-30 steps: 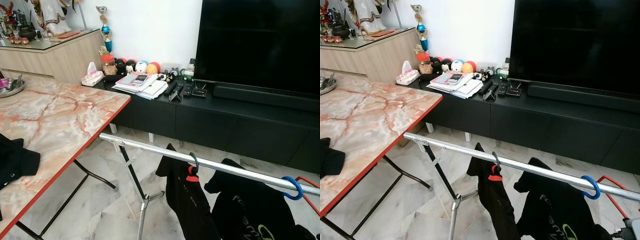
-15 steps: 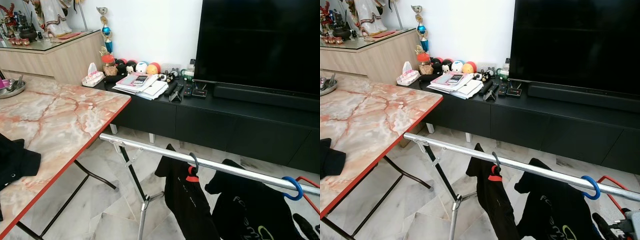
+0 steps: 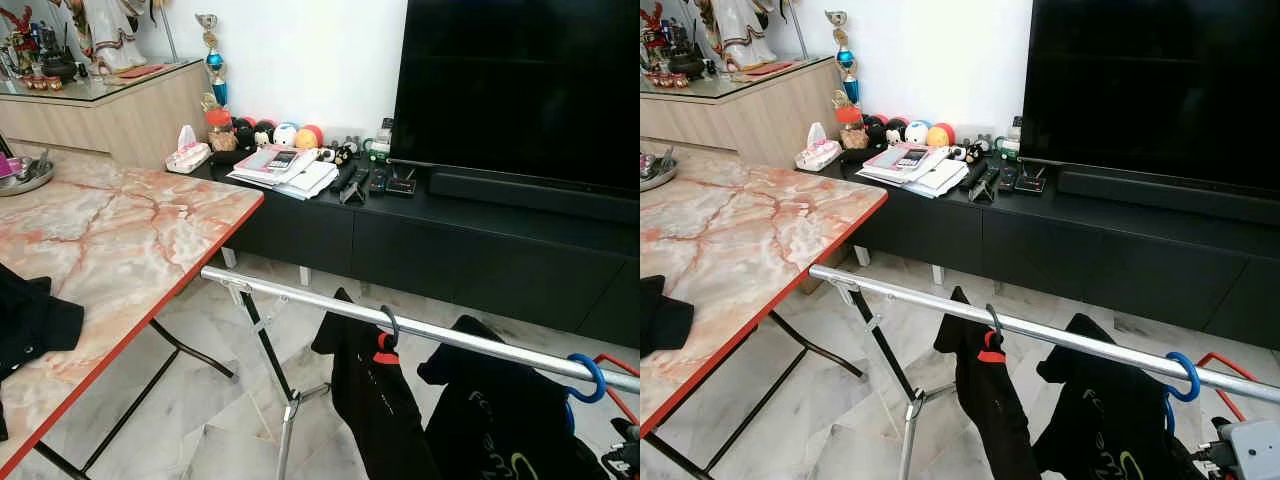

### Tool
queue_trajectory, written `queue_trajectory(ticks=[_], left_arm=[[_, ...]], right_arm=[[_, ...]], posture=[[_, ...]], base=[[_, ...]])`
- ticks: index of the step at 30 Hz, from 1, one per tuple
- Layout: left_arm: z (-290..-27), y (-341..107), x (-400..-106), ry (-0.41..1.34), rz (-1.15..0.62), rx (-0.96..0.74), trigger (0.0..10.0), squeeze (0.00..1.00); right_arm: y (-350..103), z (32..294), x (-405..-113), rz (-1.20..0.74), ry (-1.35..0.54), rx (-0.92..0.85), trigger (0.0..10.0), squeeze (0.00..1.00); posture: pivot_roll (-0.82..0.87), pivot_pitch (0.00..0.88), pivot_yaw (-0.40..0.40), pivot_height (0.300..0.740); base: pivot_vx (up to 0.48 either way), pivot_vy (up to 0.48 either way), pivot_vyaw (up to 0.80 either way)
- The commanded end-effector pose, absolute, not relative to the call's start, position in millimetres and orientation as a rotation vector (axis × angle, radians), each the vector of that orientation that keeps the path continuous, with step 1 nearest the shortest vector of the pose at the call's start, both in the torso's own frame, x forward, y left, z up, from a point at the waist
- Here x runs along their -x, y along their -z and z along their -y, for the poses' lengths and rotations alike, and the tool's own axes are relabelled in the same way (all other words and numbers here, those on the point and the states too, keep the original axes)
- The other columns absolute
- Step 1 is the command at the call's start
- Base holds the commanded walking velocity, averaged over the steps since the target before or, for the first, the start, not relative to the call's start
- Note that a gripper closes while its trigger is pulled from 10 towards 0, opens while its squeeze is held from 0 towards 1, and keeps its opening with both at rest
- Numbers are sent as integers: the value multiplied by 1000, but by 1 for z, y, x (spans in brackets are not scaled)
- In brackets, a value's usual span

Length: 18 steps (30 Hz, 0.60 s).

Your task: Hang hanger

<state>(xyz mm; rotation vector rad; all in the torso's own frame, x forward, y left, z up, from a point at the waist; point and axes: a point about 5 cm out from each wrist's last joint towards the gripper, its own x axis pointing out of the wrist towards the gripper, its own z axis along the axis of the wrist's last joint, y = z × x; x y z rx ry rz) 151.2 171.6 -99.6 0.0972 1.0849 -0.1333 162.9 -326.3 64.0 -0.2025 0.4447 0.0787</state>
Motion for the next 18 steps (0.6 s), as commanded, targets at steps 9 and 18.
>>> queue_trajectory(ticks=[9, 18], left_arm=[[-175, 101, -146, 136, -1104, -120, 10000, 0], [-176, 101, -146, 134, -1105, -124, 10000, 0]], right_arm=[[-63, 339, -168, -422, 69, 267, 10000, 0], [-52, 321, -176, -416, 22, 183, 10000, 0]], posture=[[-86, 10, 10, 740], [-78, 14, 7, 740]], base=[[0, 0, 0], [0, 0, 0]])
